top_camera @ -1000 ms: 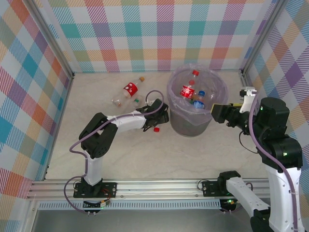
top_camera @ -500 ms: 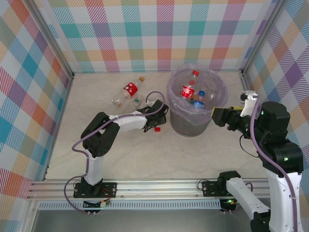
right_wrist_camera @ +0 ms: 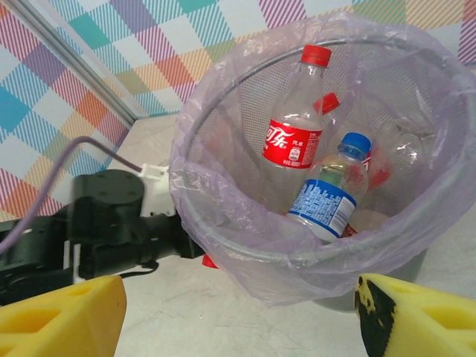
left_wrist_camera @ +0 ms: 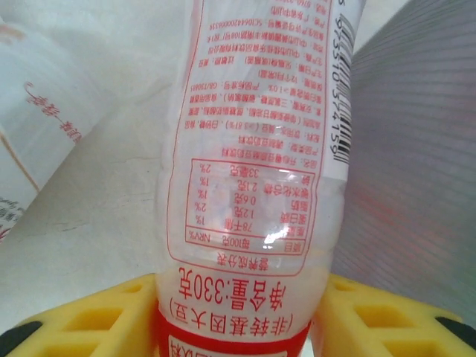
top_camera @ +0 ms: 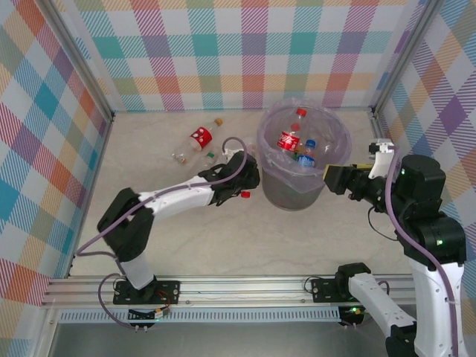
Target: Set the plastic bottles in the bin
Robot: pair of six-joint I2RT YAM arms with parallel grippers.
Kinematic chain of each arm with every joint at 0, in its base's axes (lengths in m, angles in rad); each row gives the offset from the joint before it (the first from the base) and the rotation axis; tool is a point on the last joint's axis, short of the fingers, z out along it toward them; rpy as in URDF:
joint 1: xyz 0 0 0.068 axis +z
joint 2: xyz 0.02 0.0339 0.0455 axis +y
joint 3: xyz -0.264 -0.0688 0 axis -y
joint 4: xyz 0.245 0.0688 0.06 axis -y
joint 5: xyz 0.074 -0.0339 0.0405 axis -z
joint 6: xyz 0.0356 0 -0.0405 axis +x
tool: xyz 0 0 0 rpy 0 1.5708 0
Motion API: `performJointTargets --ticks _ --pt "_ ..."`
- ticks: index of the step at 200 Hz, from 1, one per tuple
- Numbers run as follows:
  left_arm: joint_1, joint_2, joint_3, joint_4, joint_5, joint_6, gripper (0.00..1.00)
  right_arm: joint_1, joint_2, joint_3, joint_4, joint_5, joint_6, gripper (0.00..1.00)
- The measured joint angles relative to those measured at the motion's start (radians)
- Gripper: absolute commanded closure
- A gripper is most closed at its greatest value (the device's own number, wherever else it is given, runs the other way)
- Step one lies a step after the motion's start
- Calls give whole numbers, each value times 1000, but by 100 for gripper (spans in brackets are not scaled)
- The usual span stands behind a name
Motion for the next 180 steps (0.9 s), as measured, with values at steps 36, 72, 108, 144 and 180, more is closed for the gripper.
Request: performJointTargets --ticks 36,72,108,144,180 --pt "-13 -207 -171 16 -37 16 51 0 41 -11 70 -74 54 20" --pt "-14 -473 -319 -17 -96 42 52 78 92 -79 192 -98 131 20" --pt "-14 -673 -362 -23 -32 124 52 381 230 -82 302 11 158 14" --pt "-18 -748 -401 45 142 180 52 521 356 -92 403 75 184 5" --pt "-26 -718 -415 124 271 196 52 535 335 -131 477 97 210 0"
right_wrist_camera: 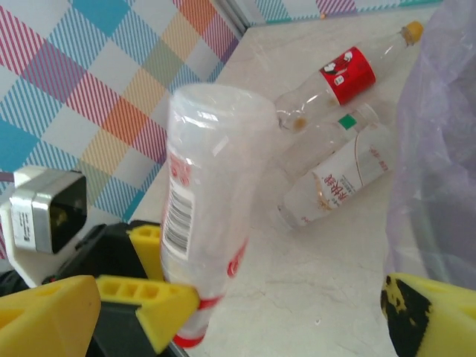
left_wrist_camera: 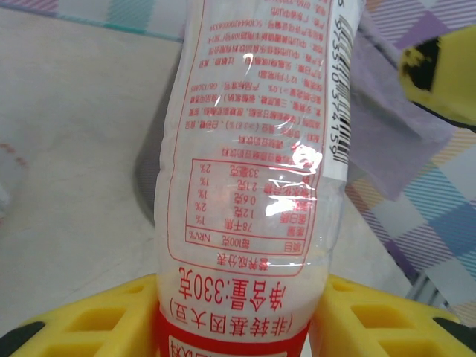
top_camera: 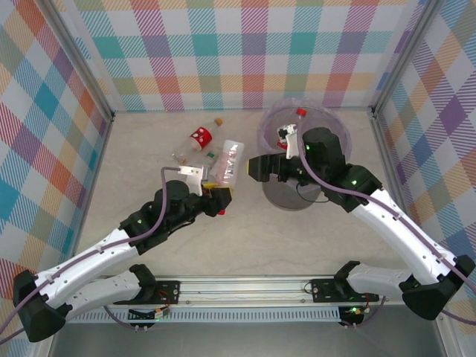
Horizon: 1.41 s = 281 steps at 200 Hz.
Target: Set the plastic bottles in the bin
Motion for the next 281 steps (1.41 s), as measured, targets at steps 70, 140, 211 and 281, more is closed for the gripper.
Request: performJointTargets --ticks 70,140,211,281 --pt "-93 96 41 66 90 17 53 0 -10 -12 22 82 4 5" --pt "-117 105 61 109 98 31 53 -1 49 -1 28 83 10 29" --pt "-118 124 72 139 79 39 13 -2 35 10 27 85 2 47" --pt "-118 48 45 171 10 30 0 -127 32 228 -87 111 -132 49"
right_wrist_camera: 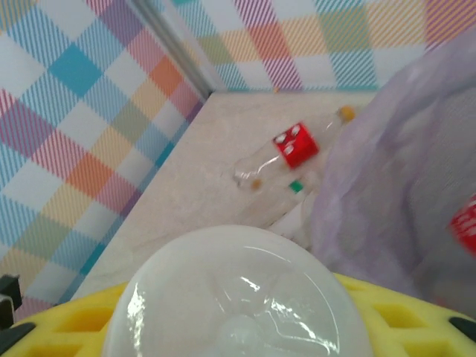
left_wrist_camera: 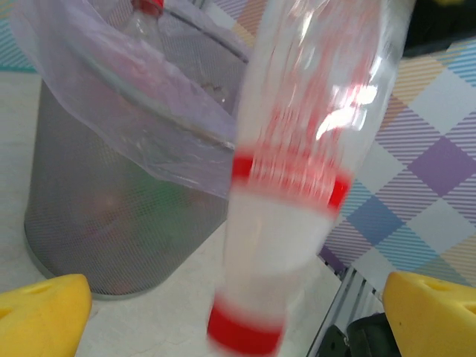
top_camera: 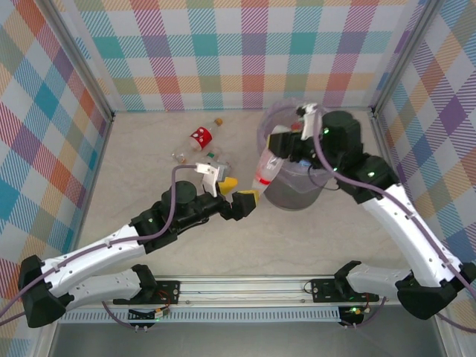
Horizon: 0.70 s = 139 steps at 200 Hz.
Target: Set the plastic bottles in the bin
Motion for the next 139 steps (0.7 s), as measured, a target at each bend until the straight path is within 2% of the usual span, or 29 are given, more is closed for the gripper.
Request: performJointTargets --ticks 20,36,62,92,139 --pt "0 6 -25 38 -39 0 3 -128 5 152 -65 -6 -48 50" --pt "7 66 -11 42 -90 -1 6 -231 13 293 -123 12 -90 50" --pt "55 267 138 0 -131 -20 9 -290 18 432 -180 70 -166 51" --pt "100 420 302 4 -156 -54 9 -332 34 460 -221 146 -242 52" --pt "103 447 367 10 -246 -56 9 -388 130 412 -249 155 -266 52"
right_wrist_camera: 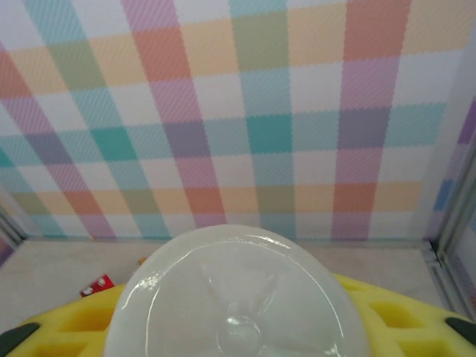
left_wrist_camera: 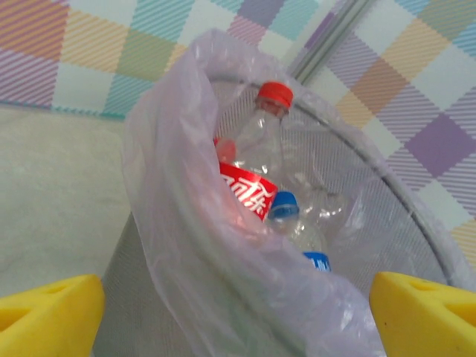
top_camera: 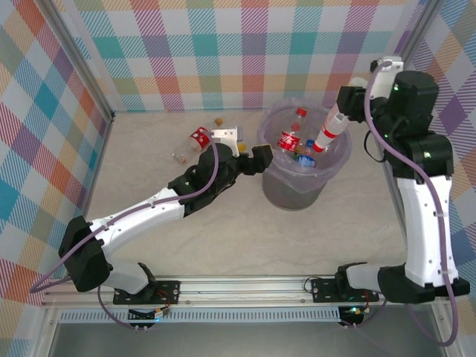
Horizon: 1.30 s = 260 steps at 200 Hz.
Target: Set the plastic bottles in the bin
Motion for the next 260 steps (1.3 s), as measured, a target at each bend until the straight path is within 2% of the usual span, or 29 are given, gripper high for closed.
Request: performJointTargets --ticks 23,43,118,136,197,230,260 --pt "0 4 -5 0 -74 -1 11 -4 34 -36 14 -51 12 54" --pt "4 4 -35 35 -96 -13 13 -4 68 -53 48 -119 40 54" --pt "7 46 -52 101 -27 -88 22 25 230 -124 151 -291 119 54" --pt "7 73 -52 110 -6 -105 28 33 232 -174 157 -311 124 53" --pt "7 120 -41 185 40 -146 34 39 230 -405 240 -344 158 51" --pt "10 122 -41 192 46 -155 35 36 200 -491 330 -357 186 41" --pt "10 123 -40 192 58 -156 34 44 183 -502 332 -369 211 24"
